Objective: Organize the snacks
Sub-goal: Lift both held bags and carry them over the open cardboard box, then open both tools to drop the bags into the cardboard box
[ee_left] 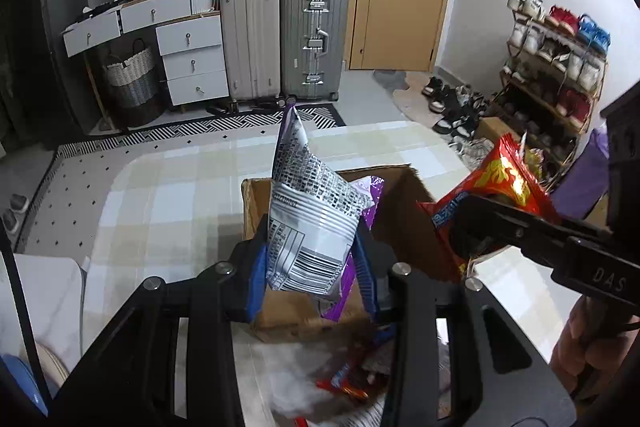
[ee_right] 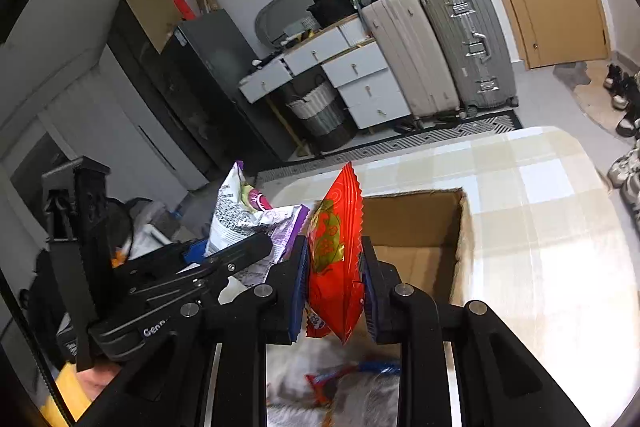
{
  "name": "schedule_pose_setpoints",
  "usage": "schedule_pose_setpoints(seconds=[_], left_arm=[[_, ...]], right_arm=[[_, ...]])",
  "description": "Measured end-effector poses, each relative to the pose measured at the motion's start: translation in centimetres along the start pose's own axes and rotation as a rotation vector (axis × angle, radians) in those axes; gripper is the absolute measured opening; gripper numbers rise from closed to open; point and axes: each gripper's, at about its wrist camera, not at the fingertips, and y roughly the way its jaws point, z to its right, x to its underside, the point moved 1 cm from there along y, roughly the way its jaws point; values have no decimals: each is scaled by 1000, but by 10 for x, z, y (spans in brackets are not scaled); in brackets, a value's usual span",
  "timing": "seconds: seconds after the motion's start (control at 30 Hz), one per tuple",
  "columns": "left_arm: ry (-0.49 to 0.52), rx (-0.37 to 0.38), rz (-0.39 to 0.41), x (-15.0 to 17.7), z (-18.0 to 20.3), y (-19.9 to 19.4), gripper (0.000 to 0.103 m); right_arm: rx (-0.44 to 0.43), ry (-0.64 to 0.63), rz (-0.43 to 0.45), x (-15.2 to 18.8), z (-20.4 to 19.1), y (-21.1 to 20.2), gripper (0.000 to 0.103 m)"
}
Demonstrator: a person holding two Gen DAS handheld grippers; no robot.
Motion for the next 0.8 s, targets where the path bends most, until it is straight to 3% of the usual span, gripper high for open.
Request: schedule_pose_setpoints(seconds=[0.4,0.8], left_arm=[[-8,17,-130,-6,-3,101,34],[7,11,-216,17,-7,161,36]], right_arm=[[103,-15,-122,-5,24,65,24],[177,-104,-223,18,27,101,24]])
